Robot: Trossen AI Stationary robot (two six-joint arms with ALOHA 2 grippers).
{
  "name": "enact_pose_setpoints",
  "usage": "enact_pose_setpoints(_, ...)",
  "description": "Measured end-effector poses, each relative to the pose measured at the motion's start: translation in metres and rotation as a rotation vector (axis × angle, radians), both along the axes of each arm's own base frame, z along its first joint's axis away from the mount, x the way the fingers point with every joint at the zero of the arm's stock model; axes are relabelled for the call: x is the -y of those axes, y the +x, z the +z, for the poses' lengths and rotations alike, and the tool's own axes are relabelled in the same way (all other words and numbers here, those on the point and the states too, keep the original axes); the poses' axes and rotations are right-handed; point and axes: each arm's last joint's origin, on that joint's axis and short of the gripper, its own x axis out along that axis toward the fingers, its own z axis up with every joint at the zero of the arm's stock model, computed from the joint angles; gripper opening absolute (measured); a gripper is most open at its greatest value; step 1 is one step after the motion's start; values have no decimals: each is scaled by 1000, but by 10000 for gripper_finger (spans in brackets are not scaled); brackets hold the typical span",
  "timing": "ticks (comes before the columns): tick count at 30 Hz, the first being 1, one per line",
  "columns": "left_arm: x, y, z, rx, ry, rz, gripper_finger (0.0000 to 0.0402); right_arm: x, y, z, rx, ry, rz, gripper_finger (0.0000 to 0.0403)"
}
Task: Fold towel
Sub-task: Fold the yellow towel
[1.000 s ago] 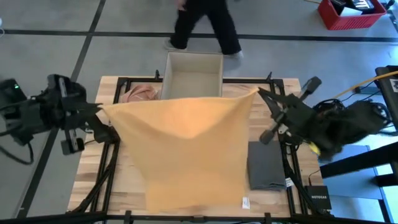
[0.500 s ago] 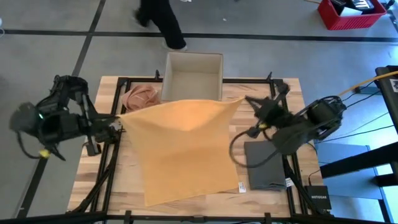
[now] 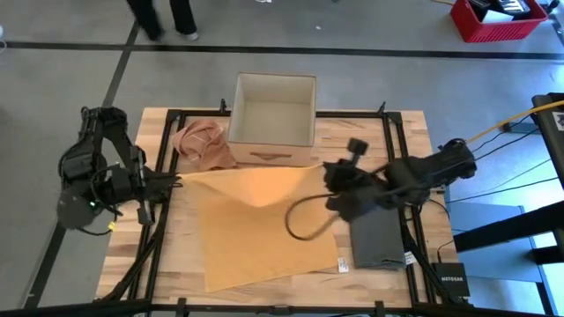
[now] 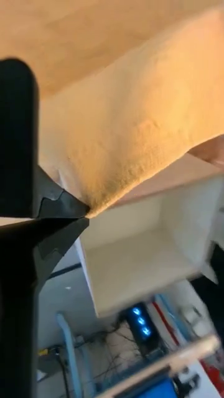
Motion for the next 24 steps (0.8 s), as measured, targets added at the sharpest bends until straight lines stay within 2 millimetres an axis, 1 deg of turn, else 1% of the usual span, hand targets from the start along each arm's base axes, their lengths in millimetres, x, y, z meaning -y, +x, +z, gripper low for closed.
enact_pose_setpoints(3,-6,2,-19,-25,-27,1,0,14,18,-22,-45,7,-16,1)
enact_pose_setpoints(6,-15,2,-37,-68,-56,17,0,34,30,-40,-76,-11,-61,1)
enact_pose_setpoints(9,-25,2,-50,-119,-92,52,0,58,37,-51,-95,-70,-137,1)
enact_pose_setpoints(11,-32,2,-57,-159,-116,90,0,76,42,-55,-104,-121,-186,1)
enact_pose_setpoints(13,-39,1,-61,-194,-128,134,0,93,45,-55,-112,-168,-230,1)
enact_pose_setpoints(15,-43,3,-61,-192,-142,165,0,110,51,-53,-92,-199,-254,1)
enact_pose_setpoints(17,-47,4,-59,-199,-105,186,0,125,58,-47,-62,-228,-254,1)
enact_pose_setpoints(19,-51,4,-57,-189,-74,219,0,135,64,-41,-26,-261,-242,1)
enact_pose_setpoints(21,-56,4,-55,-174,-52,249,0,140,68,-34,11,-288,-231,1)
enact_pose_setpoints(23,-59,4,-54,-157,-28,269,0,138,69,-26,29,-295,-215,1)
enact_pose_setpoints(24,-59,4,-54,-148,-15,276,0,134,68,-22,41,-294,-202,1)
